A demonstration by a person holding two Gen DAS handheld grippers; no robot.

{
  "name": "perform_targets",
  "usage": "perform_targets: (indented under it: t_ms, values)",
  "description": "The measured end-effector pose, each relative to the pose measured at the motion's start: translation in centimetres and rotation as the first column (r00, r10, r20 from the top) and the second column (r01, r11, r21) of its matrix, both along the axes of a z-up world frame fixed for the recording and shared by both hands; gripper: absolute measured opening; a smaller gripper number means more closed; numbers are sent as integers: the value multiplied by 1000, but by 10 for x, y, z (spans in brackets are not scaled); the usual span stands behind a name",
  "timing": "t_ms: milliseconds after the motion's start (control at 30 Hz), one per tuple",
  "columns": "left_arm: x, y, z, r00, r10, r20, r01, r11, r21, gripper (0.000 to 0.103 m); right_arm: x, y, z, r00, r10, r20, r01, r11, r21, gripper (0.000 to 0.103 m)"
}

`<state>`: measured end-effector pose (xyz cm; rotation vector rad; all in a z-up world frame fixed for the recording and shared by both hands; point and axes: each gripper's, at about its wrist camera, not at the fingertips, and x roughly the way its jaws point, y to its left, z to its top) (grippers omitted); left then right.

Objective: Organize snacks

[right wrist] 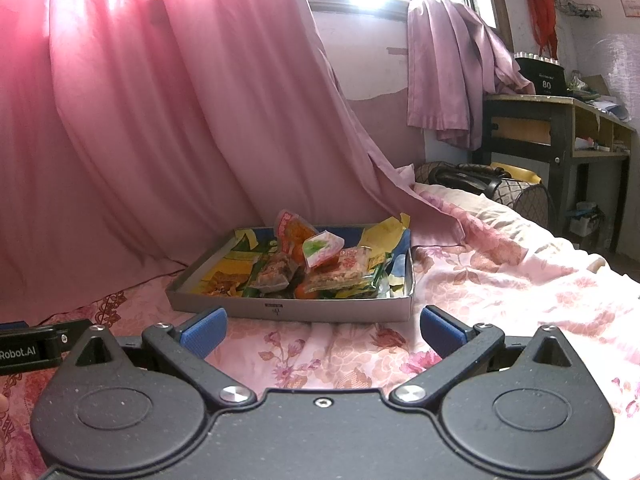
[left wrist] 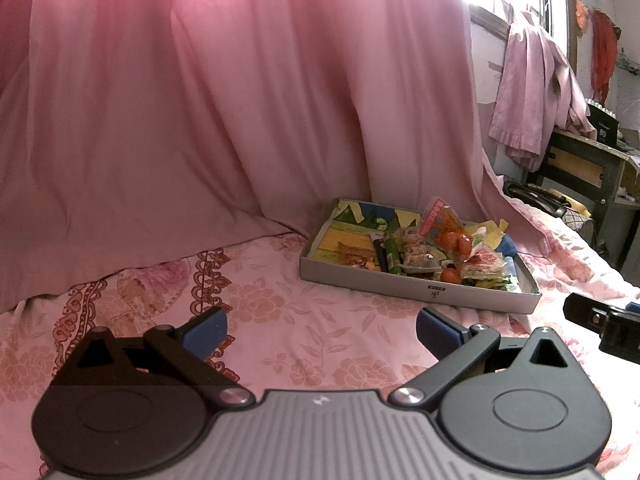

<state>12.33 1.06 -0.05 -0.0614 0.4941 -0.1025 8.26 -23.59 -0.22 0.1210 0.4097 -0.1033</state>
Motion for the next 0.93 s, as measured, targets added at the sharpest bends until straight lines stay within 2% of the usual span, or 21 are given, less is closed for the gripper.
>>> perform_targets:
  t_ms: [233,933]
  values:
    - [1,3,-4,999,23,-45,-22,1000,8,103,0,1,-1,1000,0,-1,0,1000,1,102]
    - [2,-1,0,999,18,-42,-17,999,27,103,0,3,-2,1000,0,-5,0,1000,2,102]
